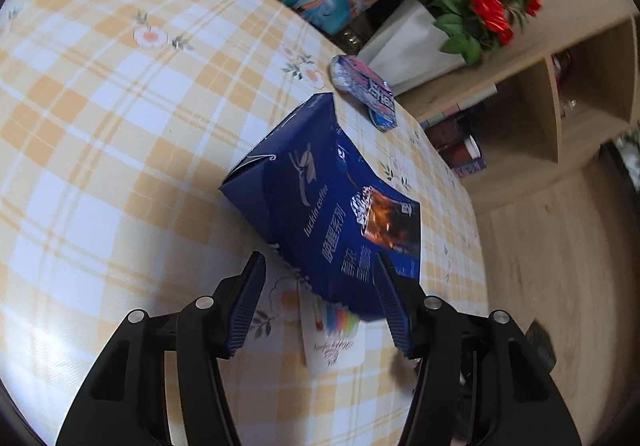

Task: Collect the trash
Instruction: 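Grasp the blue luckin coffee bag with the left gripper while the right holds the box, then carry the coffee bag and floss box over the brown bin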

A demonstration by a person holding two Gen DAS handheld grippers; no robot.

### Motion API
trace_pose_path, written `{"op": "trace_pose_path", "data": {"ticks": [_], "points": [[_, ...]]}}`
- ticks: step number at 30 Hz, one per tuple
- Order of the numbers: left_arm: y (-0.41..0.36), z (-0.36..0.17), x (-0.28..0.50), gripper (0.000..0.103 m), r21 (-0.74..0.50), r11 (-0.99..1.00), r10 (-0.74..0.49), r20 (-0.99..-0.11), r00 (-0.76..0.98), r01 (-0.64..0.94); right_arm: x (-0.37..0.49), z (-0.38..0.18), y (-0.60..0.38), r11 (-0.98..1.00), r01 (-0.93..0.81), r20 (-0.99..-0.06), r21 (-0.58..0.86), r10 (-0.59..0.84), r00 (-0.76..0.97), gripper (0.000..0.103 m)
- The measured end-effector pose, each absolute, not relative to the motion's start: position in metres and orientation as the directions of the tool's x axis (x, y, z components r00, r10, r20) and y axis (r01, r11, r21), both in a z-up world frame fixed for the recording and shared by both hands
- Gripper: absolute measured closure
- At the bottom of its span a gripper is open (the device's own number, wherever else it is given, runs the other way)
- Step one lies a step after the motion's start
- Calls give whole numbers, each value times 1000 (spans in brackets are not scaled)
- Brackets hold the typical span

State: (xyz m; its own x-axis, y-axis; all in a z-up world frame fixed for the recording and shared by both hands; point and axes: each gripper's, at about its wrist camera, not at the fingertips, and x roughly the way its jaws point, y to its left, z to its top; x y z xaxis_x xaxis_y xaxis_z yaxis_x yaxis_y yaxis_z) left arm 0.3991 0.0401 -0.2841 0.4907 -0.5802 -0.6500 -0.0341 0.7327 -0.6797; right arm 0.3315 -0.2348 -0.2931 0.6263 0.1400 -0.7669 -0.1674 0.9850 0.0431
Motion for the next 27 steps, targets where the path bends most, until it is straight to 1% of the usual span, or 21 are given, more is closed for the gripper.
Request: {"op": "trace_pose_path", "data": {"ticks": [2,5,9,11,13,14,17,21,23,27], "points": [[38,-290,403,60,-702,711,-600,-639,481,-46,331,-293,-235,984,-170,-766,44,143,627,46],[34,-295,406,61,-722,690,-616,-623,482,-52,331,-293,-235,984,-174,-765,47,147,626,46],[34,-306,410,62,-773,631,-644,-573,506,-72,331,-293,-235,984,-174,-765,47,148,626,46],[34,-307,412,67,-773,628,-639,-574,512,-83,331,-293,-235,984,-174,-765,47,147,626,46],[34,-308,415,70,-777,624,-642,-573,510,-88,331,-293,-235,984,-174,-765,47,147,626,46],[35,-309,416,79,-776,623,-640,-577,508,-96,331,-294,-235,984,-174,-765,46,146,627,46],[41,-311,416,82,-782,615,-635,-568,523,-104,331,-294,-235,984,-174,-765,46,147,627,46],[48,-293,407,87,-774,631,-610,-534,585,-49,332,-294,-235,983,-174,-765,49,149,626,46],[53,-276,401,90,-763,647,-597,-511,618,-6,331,-294,-235,984,-174,-765,48,149,626,46],[60,-244,385,90,-706,707,-552,-504,664,51,332,-293,-237,982,-177,-763,68,165,625,46]]}}
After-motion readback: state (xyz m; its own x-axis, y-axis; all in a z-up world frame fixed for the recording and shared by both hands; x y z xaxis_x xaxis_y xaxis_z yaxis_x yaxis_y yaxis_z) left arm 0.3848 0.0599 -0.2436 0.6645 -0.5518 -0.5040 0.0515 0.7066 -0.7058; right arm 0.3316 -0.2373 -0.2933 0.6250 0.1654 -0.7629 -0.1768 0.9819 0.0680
